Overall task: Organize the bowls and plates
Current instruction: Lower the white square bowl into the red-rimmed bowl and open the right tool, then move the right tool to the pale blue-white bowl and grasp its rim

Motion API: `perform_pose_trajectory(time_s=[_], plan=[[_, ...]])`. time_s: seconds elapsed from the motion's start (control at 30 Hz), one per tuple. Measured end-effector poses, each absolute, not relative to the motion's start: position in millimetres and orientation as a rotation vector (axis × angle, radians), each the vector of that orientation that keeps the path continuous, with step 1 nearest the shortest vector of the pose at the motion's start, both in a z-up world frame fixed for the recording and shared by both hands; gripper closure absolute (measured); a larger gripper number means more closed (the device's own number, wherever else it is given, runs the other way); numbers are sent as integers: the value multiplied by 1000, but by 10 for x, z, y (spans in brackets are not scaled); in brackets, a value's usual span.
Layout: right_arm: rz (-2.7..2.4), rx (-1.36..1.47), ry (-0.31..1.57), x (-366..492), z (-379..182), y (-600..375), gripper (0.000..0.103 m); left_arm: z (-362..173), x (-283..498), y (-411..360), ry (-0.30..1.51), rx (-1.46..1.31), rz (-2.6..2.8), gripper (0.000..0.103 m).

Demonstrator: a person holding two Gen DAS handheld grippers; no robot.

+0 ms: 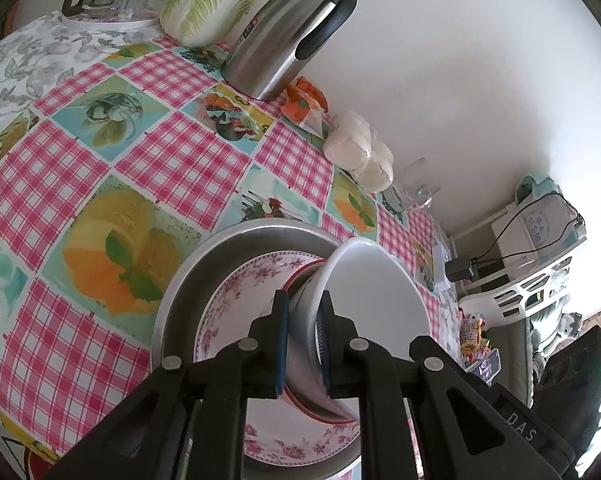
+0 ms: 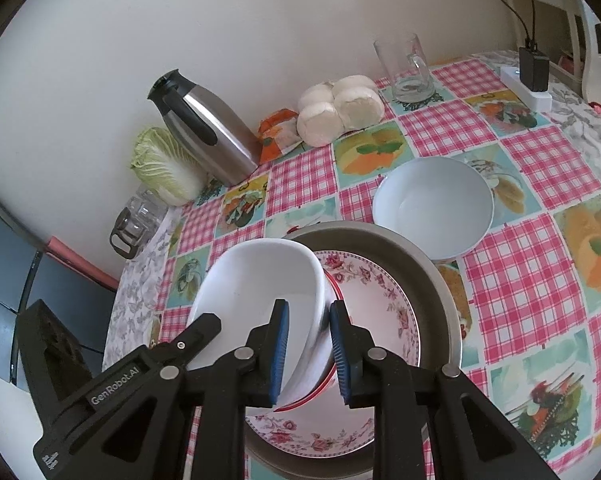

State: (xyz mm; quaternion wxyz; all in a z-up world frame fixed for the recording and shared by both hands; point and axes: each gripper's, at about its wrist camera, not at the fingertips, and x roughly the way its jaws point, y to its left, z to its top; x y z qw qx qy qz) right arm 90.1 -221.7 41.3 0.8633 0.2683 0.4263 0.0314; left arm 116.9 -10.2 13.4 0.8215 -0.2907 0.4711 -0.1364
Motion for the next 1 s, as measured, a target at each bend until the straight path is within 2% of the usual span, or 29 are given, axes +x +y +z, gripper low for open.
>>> perform_pose_trajectory(time_s=[0.3,0.33,0.4,0.43,0.47,0.5,0.53,0.63,0.73,0.87,1.0], plan=[[65,559,875,854,485,-2259,79,264,1147,-124,984,-529,-262,89],[60,554,871,846,499,-2268,79,303,1135,-113,971,-519,-254,84],[49,540,866,835,527,-2290,79,384,1107,-85,943,-497,-235,63],[39,527,864,828,544,-2298,79,420,1098,-71,930,-486,-222,47],[33,519,863,829,556,-2302,68,449,1085,-55,919,-477,-207,42],[26,512,860,821,568,-2315,54,472,1075,-40,911,-467,-191,41],[20,507,857,814,578,-2325,50,484,1072,-26,910,-459,-174,41],[-3,491,853,802,591,-2363,44,476,1078,-14,920,-433,-128,31],[-10,488,856,797,586,-2403,37,468,1068,-24,924,-404,-92,29],[-31,469,855,780,584,-2450,27,465,1051,-63,916,-386,-62,14],[-42,460,862,776,569,-2501,17,469,1037,-118,909,-351,-43,12]])
